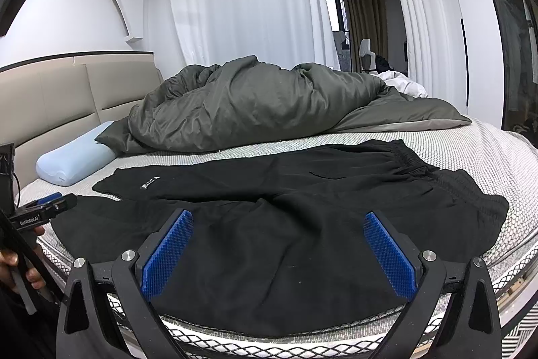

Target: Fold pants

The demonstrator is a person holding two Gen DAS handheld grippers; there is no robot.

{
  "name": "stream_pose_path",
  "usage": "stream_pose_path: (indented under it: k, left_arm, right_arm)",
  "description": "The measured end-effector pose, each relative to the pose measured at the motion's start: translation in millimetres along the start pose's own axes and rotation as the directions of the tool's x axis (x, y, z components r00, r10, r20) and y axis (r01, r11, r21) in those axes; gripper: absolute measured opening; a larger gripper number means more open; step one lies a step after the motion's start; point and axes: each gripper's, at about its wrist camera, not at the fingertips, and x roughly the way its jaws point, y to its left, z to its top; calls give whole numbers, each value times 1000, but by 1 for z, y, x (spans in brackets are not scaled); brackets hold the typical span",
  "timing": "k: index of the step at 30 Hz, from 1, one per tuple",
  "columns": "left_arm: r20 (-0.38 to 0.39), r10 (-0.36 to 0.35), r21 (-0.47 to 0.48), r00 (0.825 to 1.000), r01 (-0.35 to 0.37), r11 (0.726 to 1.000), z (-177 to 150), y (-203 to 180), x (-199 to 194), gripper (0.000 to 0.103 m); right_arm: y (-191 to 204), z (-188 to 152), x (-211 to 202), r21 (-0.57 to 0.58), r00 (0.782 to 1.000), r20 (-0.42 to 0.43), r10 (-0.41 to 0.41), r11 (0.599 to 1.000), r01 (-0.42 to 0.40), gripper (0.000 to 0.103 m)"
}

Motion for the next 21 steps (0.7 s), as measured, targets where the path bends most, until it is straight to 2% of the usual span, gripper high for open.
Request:
stream_pose_path:
  k: [21]
  left_arm:
    - [-13,21,1,1000,-21,1000,1,2,6,102]
  right_arm:
    - [2,1,0,-8,1000,-4,0,1000,0,103]
